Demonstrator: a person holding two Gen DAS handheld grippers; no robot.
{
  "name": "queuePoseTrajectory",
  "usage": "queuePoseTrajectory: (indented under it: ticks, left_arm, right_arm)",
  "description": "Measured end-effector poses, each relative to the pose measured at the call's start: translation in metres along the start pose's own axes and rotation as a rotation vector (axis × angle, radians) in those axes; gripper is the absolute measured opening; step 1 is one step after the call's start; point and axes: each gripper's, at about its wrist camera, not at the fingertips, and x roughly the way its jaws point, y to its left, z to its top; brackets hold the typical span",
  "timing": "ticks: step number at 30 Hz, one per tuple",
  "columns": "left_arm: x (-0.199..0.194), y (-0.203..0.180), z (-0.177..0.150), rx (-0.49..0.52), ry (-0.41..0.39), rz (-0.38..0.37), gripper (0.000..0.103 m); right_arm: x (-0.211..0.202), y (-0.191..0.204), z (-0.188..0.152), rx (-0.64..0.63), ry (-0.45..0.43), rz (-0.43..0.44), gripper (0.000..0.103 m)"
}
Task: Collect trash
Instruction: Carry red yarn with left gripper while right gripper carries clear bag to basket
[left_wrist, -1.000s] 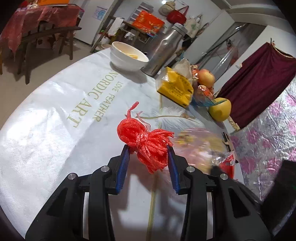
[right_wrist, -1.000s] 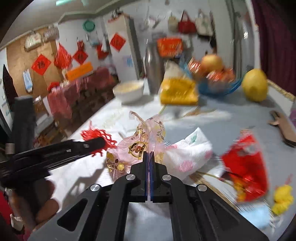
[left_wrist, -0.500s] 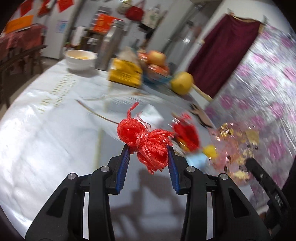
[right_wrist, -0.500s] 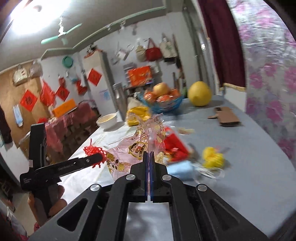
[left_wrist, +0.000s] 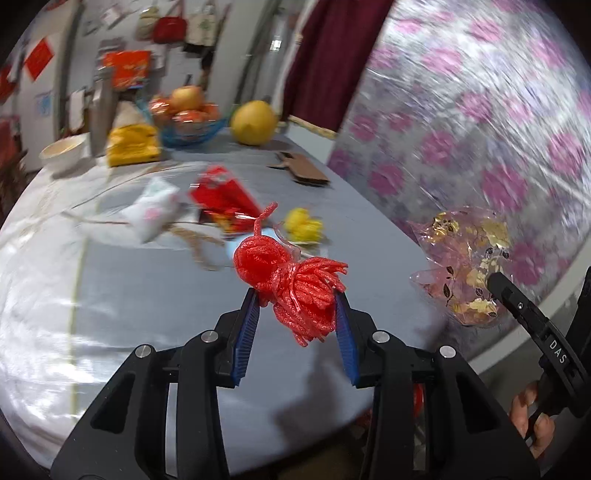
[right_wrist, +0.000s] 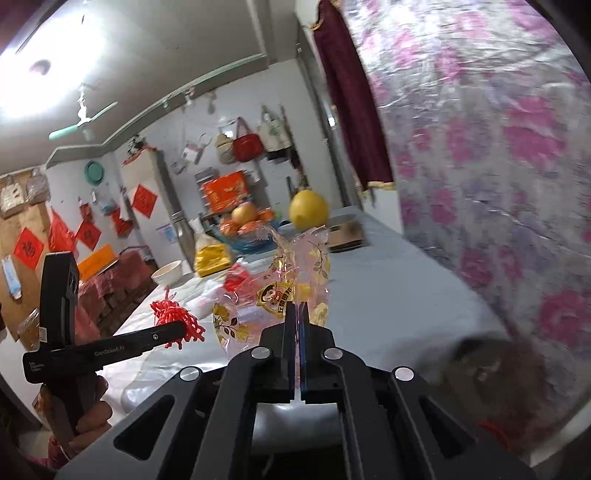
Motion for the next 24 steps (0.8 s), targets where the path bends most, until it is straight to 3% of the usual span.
queuePoseTrajectory:
  ticks: [13, 24]
  left_arm:
    - [0.055, -0.133, -0.019, 0.245, 0.12, -0.116, 0.041]
    - [0.112, -0.222, -0.054, 0.408, 0.253, -0.193, 0.041]
  right_arm:
    - [-0.054, -0.095, -0.025, 0.104, -0.031, -0.13, 0.003]
    - [-0.073, -0.178, -0.072, 0.213, 0.041, -0.279, 0.005]
